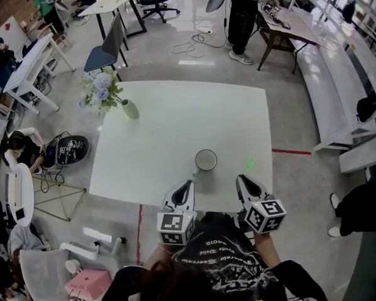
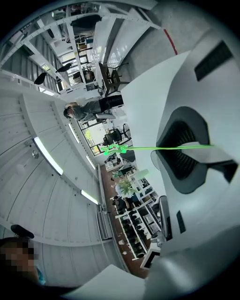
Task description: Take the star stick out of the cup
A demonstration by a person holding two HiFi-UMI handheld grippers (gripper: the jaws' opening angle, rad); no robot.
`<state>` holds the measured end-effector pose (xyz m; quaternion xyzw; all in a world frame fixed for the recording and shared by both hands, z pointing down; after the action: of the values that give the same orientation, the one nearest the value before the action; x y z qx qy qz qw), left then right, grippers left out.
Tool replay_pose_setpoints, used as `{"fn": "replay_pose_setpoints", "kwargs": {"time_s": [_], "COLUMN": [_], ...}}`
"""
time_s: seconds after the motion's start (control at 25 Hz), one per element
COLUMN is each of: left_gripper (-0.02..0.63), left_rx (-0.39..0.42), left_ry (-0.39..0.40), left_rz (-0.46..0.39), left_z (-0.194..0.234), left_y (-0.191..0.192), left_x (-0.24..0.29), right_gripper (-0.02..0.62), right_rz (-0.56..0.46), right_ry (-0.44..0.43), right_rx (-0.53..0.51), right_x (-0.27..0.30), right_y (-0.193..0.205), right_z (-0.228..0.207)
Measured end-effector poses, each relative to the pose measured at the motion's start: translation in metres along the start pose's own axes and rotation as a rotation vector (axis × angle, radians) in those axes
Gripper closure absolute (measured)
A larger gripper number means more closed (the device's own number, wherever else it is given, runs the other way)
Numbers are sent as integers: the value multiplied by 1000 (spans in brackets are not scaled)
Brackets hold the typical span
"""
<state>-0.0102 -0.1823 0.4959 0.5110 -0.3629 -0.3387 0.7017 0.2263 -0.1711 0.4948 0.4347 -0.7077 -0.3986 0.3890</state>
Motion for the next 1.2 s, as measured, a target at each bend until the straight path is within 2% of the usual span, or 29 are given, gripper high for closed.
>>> {"fn": "replay_pose_setpoints", "kwargs": {"time_s": [1.2], "left_gripper": [586], "left_rx": [0], "left_ry": [-1], "left_rz": [3], "left_z": [7], "left_y": [0], "left_x": [16], "right_gripper": [572], "right_rz": [5], "right_ry": [-52], "right_rx": [-62], "right_x": [20], "right_y": [2], "right_z": [2]}}
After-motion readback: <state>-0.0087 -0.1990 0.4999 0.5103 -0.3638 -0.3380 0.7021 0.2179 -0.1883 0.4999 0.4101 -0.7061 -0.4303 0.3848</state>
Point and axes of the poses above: the fingertips, and each gripper's own axes: x forward along the fingers, z to its left, y out of its underside, the point moved 9 cm from there along -x, backward along the fingers, and after that the axes turned 13 degrees about -z, right-handed, at the moved point
